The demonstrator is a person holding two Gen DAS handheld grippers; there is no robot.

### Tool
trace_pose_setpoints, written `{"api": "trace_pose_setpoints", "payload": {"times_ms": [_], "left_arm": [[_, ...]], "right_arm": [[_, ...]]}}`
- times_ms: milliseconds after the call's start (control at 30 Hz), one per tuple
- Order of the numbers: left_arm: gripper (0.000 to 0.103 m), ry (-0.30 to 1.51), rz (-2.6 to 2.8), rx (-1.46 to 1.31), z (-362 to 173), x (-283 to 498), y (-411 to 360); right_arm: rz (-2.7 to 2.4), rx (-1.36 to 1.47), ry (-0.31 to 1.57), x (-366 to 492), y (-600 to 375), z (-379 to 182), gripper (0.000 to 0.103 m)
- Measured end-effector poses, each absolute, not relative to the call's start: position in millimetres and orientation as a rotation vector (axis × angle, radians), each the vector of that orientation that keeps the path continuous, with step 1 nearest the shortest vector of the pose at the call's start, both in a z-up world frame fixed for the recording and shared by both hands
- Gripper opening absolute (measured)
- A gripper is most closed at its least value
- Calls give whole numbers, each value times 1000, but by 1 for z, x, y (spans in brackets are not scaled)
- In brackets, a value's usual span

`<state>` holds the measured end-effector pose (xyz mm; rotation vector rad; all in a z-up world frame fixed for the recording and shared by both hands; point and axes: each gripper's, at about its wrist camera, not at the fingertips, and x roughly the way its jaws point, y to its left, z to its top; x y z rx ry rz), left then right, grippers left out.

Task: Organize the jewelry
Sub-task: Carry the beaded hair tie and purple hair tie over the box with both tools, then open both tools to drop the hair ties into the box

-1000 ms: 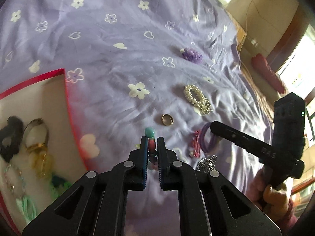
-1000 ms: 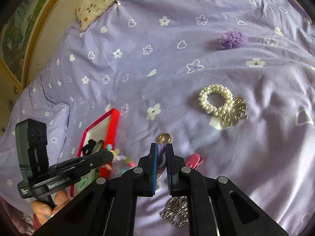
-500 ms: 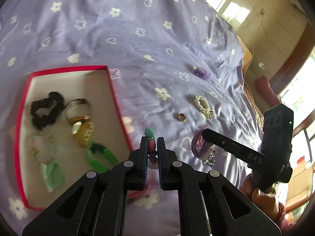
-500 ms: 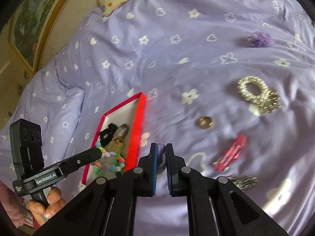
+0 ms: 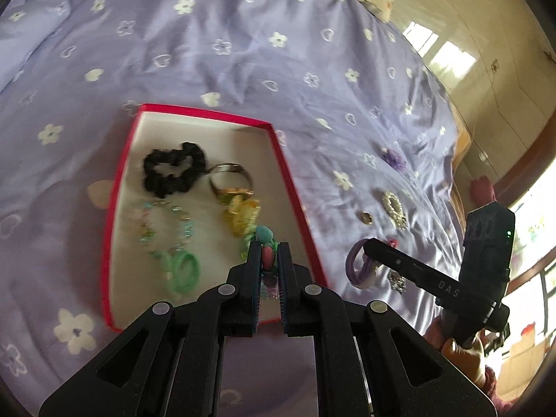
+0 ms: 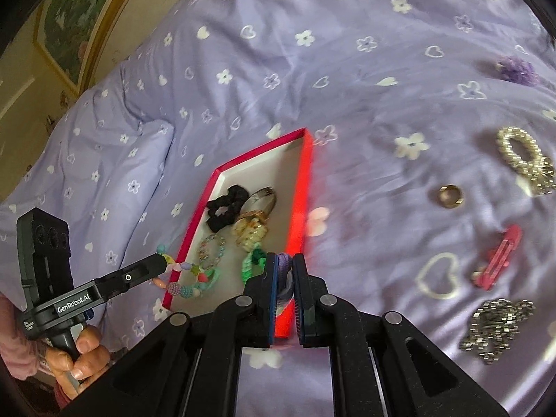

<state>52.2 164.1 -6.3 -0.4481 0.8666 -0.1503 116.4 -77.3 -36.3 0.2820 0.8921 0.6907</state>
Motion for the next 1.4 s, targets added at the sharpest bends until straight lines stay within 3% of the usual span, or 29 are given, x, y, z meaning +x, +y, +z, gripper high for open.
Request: {"api": "trace_pose_setpoints", "payload": {"times_ms": [667,1400], "left_arm": [[7,852,-97,-519,-28,74,201],[8,1007,59,-498,-87,99,228]], "right_arm": [[748,190,945,138,-1,-54,8],[727,109,1004,159,20,-79,15]]}}
